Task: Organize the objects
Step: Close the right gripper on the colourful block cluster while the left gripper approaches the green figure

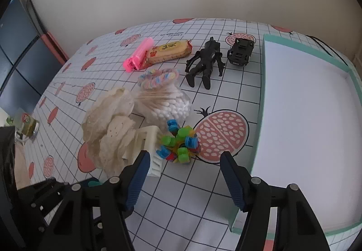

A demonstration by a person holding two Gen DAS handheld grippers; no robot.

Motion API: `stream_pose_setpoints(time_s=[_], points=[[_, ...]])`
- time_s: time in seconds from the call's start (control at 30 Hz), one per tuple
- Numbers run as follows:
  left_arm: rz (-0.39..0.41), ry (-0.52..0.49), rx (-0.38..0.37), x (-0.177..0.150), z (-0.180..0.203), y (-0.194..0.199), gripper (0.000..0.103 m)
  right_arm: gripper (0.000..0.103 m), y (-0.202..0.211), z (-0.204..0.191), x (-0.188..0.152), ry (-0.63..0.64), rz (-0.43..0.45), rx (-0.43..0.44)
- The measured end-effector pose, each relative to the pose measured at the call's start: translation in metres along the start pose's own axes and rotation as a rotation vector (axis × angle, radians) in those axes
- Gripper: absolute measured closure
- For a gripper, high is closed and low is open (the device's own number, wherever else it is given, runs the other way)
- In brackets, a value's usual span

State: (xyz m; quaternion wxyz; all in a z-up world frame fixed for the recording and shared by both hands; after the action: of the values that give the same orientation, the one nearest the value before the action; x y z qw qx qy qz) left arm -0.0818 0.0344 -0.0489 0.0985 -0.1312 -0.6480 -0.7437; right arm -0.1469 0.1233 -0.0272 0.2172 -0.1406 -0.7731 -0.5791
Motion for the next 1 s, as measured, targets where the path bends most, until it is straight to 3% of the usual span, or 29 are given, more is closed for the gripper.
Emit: stream_pose_setpoints(time_s=[0.4, 0.5, 0.6, 0.73, 1.0], points=[[-0.012, -0.001, 0.01, 0.003, -0.002, 0.004, 0.047, 0.054, -0.002, -0.003, 0.003, -0.025, 0.003, 0.045], [-0.017, 0.014, 0.001, 0.003, -0.004, 0.006, 0.053, 0.056, -0.003, -0.002, 0.003, -0.043, -0.001, 0.057], [-0.032, 0.029, 0.012, 0.003, -0.007, 0.006, 0.069, 0.056, -0.004, 0.001, 0.003, -0.054, -0.004, 0.045], [-0.054, 0.088, -0.023, 0.001, -0.012, 0.004, 0.069, 0.059, -0.011, 0.003, -0.002, -0.067, -0.036, 0.027], [-0.052, 0.087, -0.014, 0.011, -0.004, -0.006, 0.068, 0.061, -0.015, 0.004, 0.002, -0.075, -0.024, 0.016]])
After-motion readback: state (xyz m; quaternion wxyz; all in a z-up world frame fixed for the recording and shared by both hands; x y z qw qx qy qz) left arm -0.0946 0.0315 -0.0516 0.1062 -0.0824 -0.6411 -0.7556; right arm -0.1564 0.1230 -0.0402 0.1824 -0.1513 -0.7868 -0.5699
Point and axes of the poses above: each gripper's, at about its wrist camera, not at the fingertips, and y roughly against the way its jaws point, z to its right, x to its top, the point moved 7 cm from there along -y, roughly the way its jaws point, and after that the axes turned 1 degree about -y, right-handed, at the moved point
